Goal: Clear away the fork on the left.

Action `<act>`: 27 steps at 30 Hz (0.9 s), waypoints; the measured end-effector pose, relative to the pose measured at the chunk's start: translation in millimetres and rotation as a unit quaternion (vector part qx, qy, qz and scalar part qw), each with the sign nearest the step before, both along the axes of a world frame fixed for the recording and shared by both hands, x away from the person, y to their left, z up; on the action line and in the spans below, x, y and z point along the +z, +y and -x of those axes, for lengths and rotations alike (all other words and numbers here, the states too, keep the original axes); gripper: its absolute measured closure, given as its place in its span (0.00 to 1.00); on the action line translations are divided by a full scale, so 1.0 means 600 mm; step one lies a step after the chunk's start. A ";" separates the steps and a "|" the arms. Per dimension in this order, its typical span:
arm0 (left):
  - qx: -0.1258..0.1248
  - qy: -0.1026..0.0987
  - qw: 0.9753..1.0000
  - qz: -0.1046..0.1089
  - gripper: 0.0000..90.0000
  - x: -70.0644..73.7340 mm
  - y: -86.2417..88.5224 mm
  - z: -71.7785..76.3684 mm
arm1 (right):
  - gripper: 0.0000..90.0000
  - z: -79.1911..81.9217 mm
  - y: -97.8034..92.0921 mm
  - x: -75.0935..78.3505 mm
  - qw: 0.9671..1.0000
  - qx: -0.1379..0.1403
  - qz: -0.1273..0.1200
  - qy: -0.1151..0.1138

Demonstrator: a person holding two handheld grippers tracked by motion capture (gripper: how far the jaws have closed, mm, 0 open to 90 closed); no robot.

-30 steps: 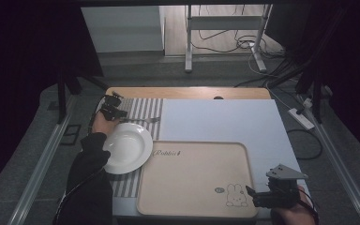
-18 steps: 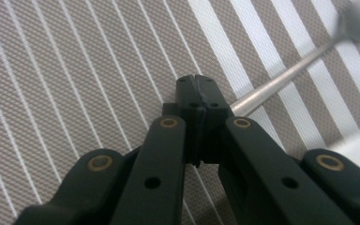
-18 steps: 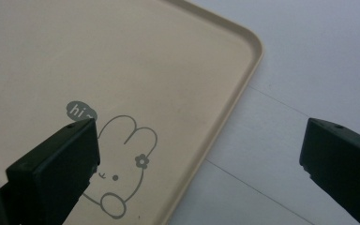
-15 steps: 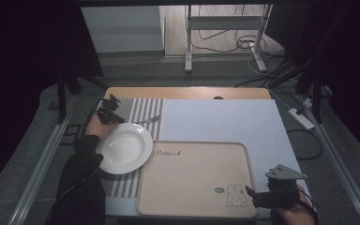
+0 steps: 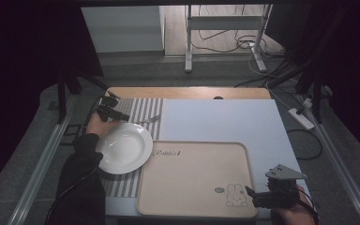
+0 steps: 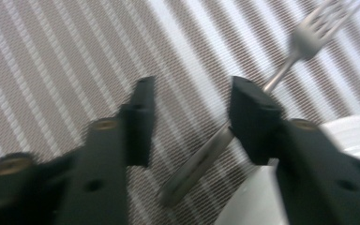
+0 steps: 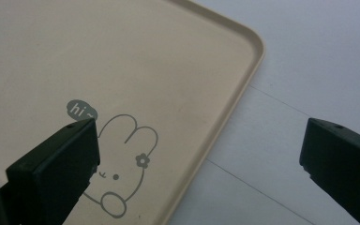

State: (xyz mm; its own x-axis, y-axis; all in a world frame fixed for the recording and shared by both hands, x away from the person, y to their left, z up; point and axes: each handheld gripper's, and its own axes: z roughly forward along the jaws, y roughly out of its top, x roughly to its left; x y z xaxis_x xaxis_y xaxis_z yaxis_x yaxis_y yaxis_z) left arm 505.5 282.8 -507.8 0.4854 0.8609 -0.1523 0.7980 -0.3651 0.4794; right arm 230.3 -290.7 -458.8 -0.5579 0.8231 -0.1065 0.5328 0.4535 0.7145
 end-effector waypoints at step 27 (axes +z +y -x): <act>-0.070 -0.004 0.995 -0.065 0.56 -0.019 -0.057 -0.018 | 0.00 0.001 0.001 0.000 1.000 0.002 0.006 -0.001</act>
State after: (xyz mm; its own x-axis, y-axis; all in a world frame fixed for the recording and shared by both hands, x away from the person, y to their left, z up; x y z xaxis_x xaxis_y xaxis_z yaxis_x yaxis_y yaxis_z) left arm 516.2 248.5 -519.1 0.6026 0.7971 -0.0392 0.7311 -0.5317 0.4275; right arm 229.4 -289.9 -458.8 -0.5604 0.8199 -0.1174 0.5297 0.4638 0.7101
